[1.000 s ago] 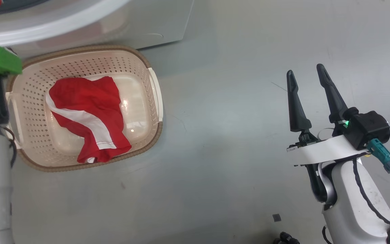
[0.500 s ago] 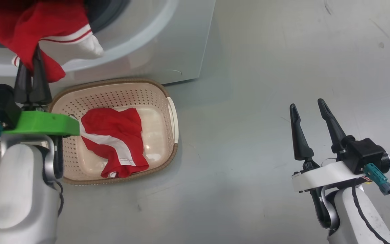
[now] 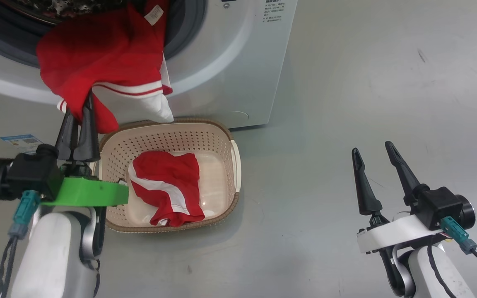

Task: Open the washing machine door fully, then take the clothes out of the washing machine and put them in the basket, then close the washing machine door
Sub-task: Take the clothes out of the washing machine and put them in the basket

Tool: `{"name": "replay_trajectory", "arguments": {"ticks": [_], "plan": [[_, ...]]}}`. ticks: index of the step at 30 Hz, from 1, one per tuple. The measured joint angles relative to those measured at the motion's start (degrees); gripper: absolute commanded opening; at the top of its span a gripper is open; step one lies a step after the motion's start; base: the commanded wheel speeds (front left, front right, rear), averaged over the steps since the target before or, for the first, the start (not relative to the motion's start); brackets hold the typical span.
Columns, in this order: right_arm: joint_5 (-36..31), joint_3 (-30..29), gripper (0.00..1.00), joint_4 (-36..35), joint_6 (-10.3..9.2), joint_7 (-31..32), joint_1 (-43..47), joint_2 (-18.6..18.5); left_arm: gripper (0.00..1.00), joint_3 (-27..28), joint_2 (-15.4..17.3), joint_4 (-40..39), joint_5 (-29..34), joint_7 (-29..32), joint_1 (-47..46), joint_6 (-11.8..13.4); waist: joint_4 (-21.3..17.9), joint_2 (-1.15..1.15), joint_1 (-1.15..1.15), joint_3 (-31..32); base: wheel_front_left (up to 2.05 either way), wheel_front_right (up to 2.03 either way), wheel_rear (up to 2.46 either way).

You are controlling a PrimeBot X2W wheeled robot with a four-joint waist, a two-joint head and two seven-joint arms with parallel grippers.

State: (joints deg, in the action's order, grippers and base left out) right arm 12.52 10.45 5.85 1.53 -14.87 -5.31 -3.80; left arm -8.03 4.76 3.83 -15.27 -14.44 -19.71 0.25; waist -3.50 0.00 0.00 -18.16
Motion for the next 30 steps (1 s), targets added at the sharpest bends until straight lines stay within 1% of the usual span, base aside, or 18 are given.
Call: {"name": "replay_trajectory", "arguments": {"ticks": [7, 16, 24, 30], "plan": [[0.0, 0.4, 1.00, -1.0, 0.18, 0.0, 0.0, 0.0, 0.00, -1.7, -0.2, 0.3, -0.5, 1.1, 4.6, 0.0, 0.3, 0.00, 0.00, -0.1, 0.00, 0.00, 0.00], [-0.1, 1.2, 1.00, -1.8, 0.85, 0.0, 0.0, 0.2, 0.00, -3.4, -0.8, 4.5, -2.6, 2.6, 7.4, 0.0, -1.0, 0.00, 0.00, -2.1, 0.00, 0.00, 0.00], [-0.1, 0.7, 1.00, -3.0, 0.82, 0.0, -0.1, 0.2, 0.00, -4.8, -1.5, 9.5, -3.7, 3.3, 6.7, -0.5, -2.3, 0.00, 0.00, -4.7, 0.00, 0.00, 0.00], [-0.1, 0.6, 1.00, -3.7, 0.79, 0.0, -0.7, 0.2, 0.00, -4.6, -1.7, 14.5, -4.5, 3.4, 1.3, -0.6, -2.9, 0.00, 0.00, -7.5, 0.00, 0.00, 0.00]]}}
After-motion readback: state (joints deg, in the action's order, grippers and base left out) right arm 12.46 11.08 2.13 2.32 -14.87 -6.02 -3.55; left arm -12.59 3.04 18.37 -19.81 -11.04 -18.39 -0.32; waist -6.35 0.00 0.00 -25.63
